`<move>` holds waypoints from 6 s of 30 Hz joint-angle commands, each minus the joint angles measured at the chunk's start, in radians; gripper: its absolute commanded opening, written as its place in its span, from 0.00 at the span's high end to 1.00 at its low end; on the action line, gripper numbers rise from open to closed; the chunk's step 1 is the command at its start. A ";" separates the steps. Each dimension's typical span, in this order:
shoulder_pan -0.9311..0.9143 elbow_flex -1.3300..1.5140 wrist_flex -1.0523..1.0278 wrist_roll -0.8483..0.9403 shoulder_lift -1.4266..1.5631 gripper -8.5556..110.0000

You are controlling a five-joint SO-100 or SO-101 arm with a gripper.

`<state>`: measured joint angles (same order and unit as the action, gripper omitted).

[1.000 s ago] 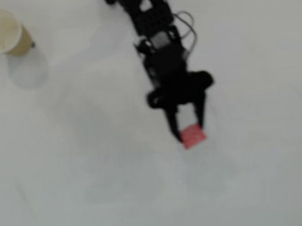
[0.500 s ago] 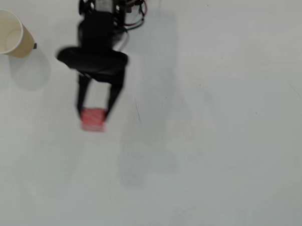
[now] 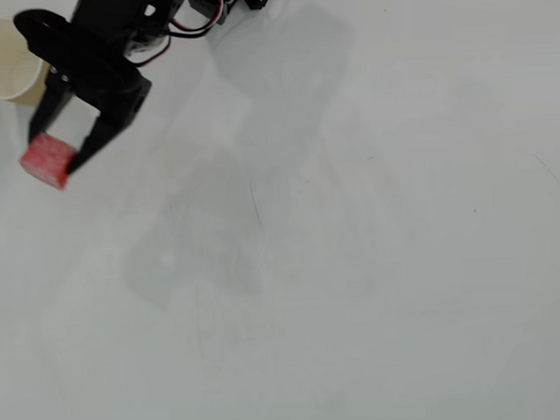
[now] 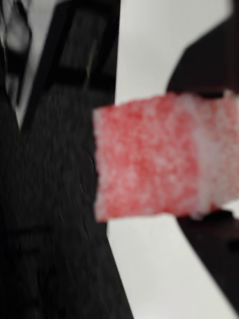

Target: Pick up the cube and drop it in the cup.

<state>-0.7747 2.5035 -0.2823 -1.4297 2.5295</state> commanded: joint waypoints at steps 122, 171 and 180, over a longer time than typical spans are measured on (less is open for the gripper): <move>-0.471 -0.279 -0.313 -0.011 -0.189 0.69; -0.364 -0.210 -0.304 -0.011 -0.109 0.90; -0.086 -0.078 -0.281 -0.011 0.046 0.90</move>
<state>-0.9587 2.4268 -0.6075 -1.4297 2.4758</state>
